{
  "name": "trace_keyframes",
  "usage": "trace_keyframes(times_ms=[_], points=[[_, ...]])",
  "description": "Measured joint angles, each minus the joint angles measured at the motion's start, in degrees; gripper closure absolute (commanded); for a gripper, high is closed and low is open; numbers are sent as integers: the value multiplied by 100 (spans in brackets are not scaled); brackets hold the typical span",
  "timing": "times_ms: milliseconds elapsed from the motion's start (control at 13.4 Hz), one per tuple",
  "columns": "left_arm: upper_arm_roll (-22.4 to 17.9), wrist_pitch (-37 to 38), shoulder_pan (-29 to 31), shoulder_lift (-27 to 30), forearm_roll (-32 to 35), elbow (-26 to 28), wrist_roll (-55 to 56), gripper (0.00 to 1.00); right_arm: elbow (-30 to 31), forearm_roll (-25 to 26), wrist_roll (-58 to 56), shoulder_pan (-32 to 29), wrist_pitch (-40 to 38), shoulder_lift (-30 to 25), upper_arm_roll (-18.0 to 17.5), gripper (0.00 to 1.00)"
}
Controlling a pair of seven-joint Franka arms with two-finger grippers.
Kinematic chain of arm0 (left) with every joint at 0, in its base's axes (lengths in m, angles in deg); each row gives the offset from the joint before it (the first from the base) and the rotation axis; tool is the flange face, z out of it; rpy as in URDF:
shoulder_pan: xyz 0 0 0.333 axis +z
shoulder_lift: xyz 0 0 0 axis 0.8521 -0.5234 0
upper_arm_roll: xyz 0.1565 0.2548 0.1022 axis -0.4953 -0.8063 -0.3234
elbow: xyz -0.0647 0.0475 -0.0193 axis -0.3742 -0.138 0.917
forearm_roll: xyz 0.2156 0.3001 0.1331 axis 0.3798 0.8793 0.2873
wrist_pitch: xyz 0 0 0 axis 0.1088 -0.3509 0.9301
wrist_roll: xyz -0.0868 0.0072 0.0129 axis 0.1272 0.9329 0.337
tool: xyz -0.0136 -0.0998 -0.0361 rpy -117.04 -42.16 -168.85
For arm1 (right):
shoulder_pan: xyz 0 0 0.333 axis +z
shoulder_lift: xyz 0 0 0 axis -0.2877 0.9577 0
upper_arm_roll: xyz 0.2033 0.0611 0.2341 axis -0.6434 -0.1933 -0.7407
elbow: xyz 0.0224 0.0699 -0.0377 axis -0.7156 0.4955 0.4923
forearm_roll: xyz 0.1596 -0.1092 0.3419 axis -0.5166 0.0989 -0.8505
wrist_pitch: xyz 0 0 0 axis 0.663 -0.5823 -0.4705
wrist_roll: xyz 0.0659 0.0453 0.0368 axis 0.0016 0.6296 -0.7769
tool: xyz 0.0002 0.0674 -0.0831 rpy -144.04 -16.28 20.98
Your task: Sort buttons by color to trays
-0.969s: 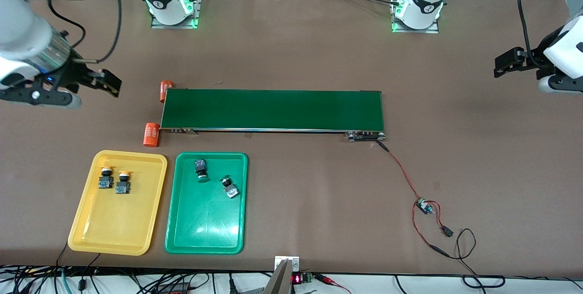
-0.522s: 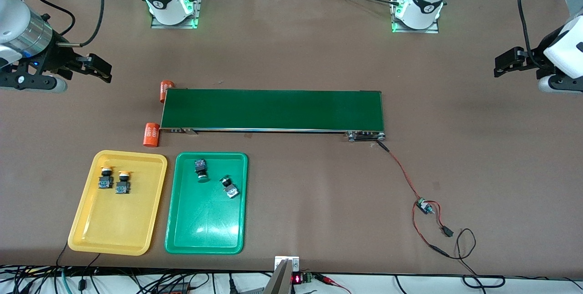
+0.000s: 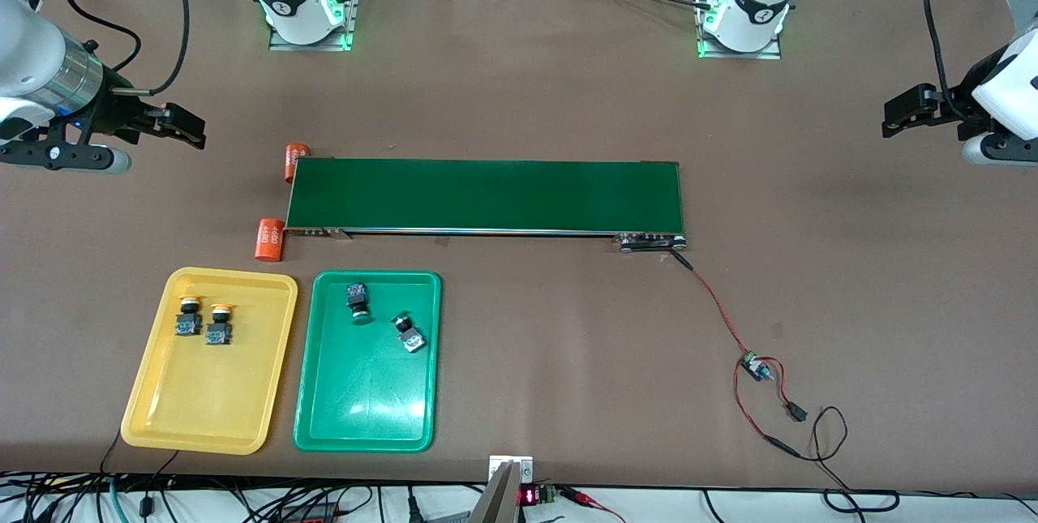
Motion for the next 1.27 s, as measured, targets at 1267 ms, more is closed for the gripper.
trace_keyframes(times_ms=[1267], points=[[-1,42,0,0,0,-1,0,0,-33,-29,-70,102,13,14,409,0]])
